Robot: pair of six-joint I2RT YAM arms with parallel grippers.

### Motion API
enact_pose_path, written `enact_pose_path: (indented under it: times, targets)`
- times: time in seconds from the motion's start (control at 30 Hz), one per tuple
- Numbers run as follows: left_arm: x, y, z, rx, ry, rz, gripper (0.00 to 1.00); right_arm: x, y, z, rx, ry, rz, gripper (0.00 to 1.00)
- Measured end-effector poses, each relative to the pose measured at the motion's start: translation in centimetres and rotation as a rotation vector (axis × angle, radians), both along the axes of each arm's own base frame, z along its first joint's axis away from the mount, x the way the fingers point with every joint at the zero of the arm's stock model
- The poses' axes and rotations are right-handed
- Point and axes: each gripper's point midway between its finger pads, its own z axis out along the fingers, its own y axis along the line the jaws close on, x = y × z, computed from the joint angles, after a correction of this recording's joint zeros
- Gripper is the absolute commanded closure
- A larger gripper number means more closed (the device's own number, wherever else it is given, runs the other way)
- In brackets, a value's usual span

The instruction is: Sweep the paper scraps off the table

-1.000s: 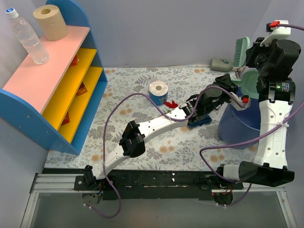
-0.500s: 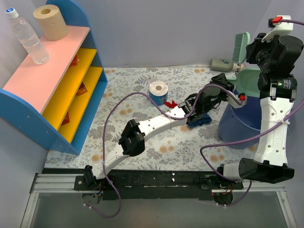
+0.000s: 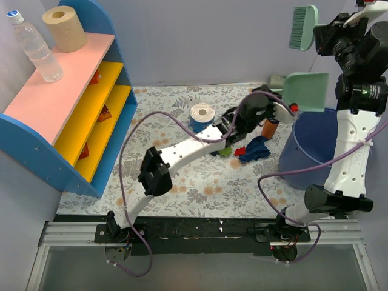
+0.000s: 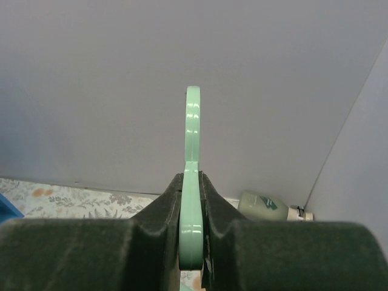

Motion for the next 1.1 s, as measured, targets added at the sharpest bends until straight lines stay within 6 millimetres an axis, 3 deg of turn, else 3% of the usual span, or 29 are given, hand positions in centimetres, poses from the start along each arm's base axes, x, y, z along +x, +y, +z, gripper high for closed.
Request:
enact_pose_path:
  times: [0.1,0.27,0.37,0.43,0.5,0.53,0.63,0.7,0.77,0.87,0.93,1.1]
  targets:
    - [1.6,5.8,0.0,0.036,0.111,0.086,1.0,1.3,0.3,0.5,0.014,-0.012,0.027,0.99]
    - [2.3,19.3,1.0,0.036,0.326,0.278,1.0,3.5,1.4,-1.4,0.036,0.038,0.082,0.99]
    - [-0.5,26.2,0.1,0.026,0.471,0.359,1.0,4.2,3.2,-2.9,0.028,0.073,0.127,0.99]
    - [-4.0,28.9,-2.6,0.056,0.594,0.36,1.0,4.5,5.8,-4.3,-0.003,0.098,0.17,0.99]
    - [-7.4,30.3,-6.3,0.117,0.718,0.343,1.0,4.4,9.0,-6.0,-0.048,0.123,0.231,0.99]
    - [-9.2,31.0,-8.8,0.159,0.795,0.336,1.0,4.2,11.1,-7.5,-0.081,0.148,0.274,0.99]
    - [-14.1,33.2,-17.0,0.325,1.027,0.346,1.0,3.2,15.2,-11.8,-0.162,0.228,0.366,0.99]
    - [-16.8,35.0,-21.8,0.422,1.163,0.381,1.0,2.4,16.1,-15.0,-0.218,0.289,0.395,0.99]
    - [-19.1,36.6,-25.4,0.475,1.266,0.408,1.0,1.1,16.2,-18.8,-0.288,0.363,0.405,0.99]
    - [-21.6,38.0,-28.7,0.493,1.362,0.429,1.0,-1.8,16.0,-24.6,-0.383,0.48,0.43,0.99]
    - [-22.6,38.4,-30.2,0.48,1.398,0.437,1.0,-3.4,16.0,-26.9,-0.421,0.533,0.449,0.99]
    - [-23.4,38.1,-32.4,0.43,1.433,0.431,0.63,-5.9,16.5,-29.3,-0.459,0.568,0.487,0.99]
